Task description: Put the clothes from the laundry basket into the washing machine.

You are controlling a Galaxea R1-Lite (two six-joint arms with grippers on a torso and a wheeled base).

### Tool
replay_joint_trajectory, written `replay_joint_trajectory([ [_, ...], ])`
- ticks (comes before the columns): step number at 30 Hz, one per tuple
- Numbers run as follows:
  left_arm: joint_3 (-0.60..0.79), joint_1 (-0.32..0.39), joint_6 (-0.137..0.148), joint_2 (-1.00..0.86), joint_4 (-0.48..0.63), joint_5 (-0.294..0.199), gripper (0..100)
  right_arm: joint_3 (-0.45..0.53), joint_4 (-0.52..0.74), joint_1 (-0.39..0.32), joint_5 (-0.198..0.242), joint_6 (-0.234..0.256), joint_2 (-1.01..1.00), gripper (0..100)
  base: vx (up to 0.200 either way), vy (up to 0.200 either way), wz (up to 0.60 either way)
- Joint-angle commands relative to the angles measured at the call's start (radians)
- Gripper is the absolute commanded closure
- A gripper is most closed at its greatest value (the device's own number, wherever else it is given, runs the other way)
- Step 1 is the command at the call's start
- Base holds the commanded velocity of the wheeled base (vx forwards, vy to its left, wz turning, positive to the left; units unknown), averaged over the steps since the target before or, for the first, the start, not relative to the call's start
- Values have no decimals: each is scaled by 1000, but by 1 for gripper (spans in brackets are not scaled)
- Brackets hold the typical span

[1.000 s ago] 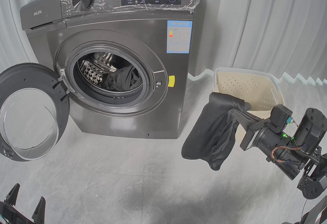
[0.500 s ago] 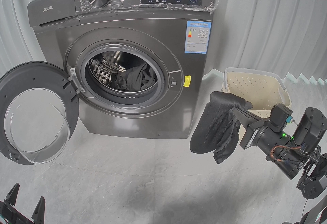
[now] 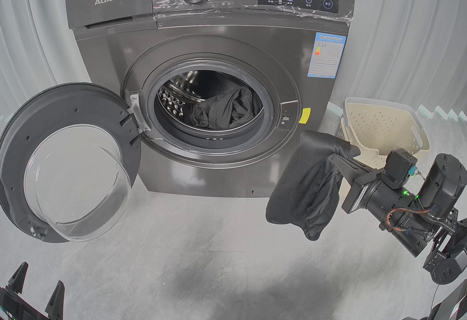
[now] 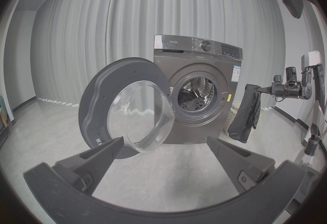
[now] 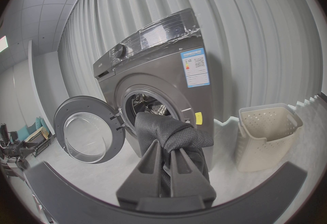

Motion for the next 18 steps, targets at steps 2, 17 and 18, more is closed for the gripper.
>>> replay_joint_trajectory([
  [2,15,0,1,-16,0,1,0,1,-1,-1,1,0,-1,100,0,0,0],
  [17,15,0,-2,-15,0,8,0,6,-3,-4,2,0,-3,100,80,0,0],
  [18,15,0,-2,-16,0,8,0,6,-3,-4,2,0,-3,100,0,0,0],
])
